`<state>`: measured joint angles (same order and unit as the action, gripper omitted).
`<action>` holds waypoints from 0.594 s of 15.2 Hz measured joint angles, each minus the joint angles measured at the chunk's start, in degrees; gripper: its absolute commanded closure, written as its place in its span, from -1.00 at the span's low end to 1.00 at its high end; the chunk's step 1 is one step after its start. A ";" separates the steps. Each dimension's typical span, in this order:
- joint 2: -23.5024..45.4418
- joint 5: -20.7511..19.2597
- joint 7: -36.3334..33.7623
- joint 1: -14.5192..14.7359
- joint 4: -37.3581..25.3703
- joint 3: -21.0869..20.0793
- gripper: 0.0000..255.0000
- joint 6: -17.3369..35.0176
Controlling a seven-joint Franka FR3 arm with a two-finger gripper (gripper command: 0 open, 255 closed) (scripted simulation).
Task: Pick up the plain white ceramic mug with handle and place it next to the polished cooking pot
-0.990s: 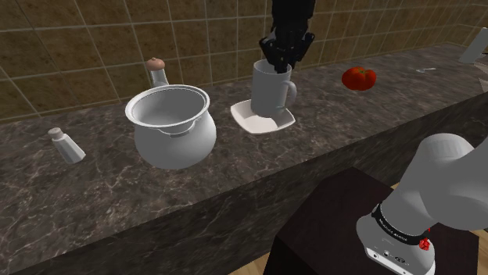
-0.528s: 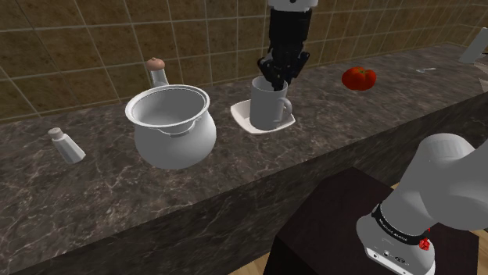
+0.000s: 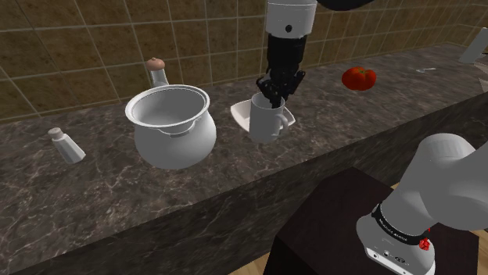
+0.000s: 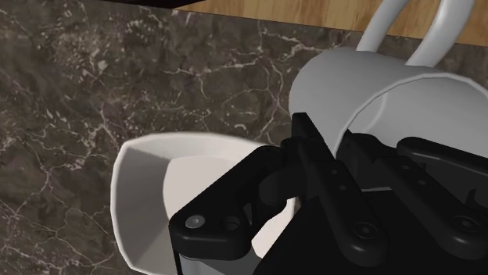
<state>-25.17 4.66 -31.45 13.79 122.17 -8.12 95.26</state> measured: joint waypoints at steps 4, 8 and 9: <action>-0.13 0.16 -0.08 0.12 2.97 -0.24 1.00 2.85; -0.48 0.29 0.08 0.18 6.39 -0.34 1.00 5.92; -0.29 0.26 0.19 0.15 7.04 -0.32 1.00 6.76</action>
<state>-25.46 4.92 -31.26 13.94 129.21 -8.43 102.02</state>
